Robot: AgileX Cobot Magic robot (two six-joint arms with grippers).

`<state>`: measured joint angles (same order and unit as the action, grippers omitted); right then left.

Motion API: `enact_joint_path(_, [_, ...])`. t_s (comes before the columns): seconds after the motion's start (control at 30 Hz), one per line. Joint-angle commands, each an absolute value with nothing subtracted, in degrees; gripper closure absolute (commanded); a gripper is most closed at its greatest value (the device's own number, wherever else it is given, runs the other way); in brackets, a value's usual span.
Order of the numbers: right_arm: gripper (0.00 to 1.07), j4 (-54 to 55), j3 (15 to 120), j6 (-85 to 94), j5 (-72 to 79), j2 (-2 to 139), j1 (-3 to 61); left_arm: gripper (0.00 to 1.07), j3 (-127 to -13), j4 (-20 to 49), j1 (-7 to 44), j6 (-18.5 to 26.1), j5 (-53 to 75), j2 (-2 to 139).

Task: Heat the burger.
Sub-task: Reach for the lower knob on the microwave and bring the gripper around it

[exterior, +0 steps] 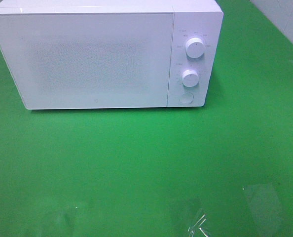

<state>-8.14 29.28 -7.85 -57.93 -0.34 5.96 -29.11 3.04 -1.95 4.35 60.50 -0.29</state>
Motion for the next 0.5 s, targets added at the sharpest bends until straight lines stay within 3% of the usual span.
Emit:
enact_joint_path(0.03, [0.31, -8.0, 29.0, -7.0, -57.4, -1.4, 5.5, 0.09, -28.8, 3.0, -1.9, 4.4, 59.7, -1.8])
enact_joint_path(0.5, [0.31, -8.9, 31.6, -8.9, -53.4, 0.1, 5.5, 0.09, -28.8, 3.0, -1.9, 4.4, 59.7, -1.8])
